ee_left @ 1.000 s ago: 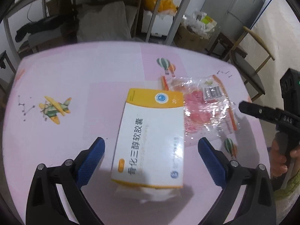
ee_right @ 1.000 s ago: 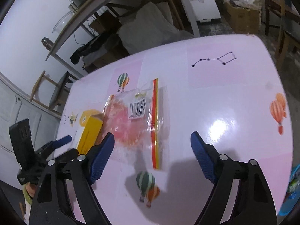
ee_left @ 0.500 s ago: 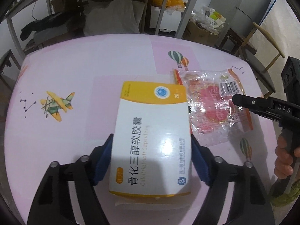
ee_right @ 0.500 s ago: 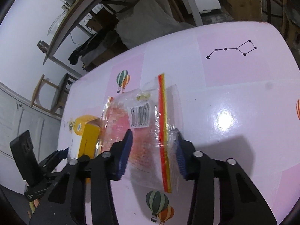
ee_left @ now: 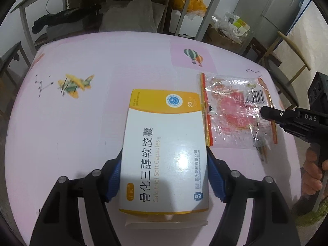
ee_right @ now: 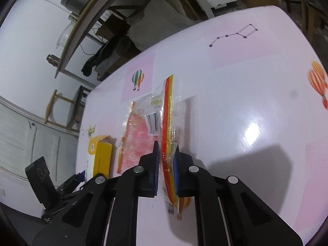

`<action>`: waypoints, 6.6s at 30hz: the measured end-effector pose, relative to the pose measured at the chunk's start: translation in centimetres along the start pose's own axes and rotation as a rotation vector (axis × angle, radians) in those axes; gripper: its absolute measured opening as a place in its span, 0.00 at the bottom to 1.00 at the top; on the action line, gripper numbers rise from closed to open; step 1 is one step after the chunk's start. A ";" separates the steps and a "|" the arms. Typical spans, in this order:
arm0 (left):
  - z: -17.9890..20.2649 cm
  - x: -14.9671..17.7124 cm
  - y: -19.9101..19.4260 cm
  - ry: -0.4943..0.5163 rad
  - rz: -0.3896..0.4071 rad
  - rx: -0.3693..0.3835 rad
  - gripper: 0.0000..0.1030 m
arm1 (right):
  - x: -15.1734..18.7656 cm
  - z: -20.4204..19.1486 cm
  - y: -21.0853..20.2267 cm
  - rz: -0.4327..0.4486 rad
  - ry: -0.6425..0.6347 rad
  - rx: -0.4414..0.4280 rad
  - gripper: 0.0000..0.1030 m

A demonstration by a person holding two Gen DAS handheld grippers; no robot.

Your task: Collect trash

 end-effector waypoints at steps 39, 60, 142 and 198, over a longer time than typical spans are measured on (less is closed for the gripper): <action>6.2 14.3 -8.9 0.169 0.180 -0.001 0.67 | 12.7 0.6 -7.9 0.140 0.259 -0.171 0.07; 7.4 14.9 -10.3 0.221 0.253 -0.037 0.67 | 13.6 2.3 -9.7 0.203 0.261 -0.179 0.07; 55.3 27.7 10.1 0.600 -0.388 0.333 0.88 | 35.7 41.6 -19.4 0.471 1.096 0.390 0.42; 22.3 29.1 -14.2 0.255 0.158 0.026 0.95 | 31.2 0.0 -24.0 0.307 -0.047 1.016 0.93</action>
Point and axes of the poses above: each gripper's, at about its wrist camera, not at the fingertips, and y roughly the way its jaws point, z to its right, x to its underside, the point moved 8 cm from there along y, roughly the way its jaws point, and after that the axes turned 13 degrees about -y, right-handed, at the moved point
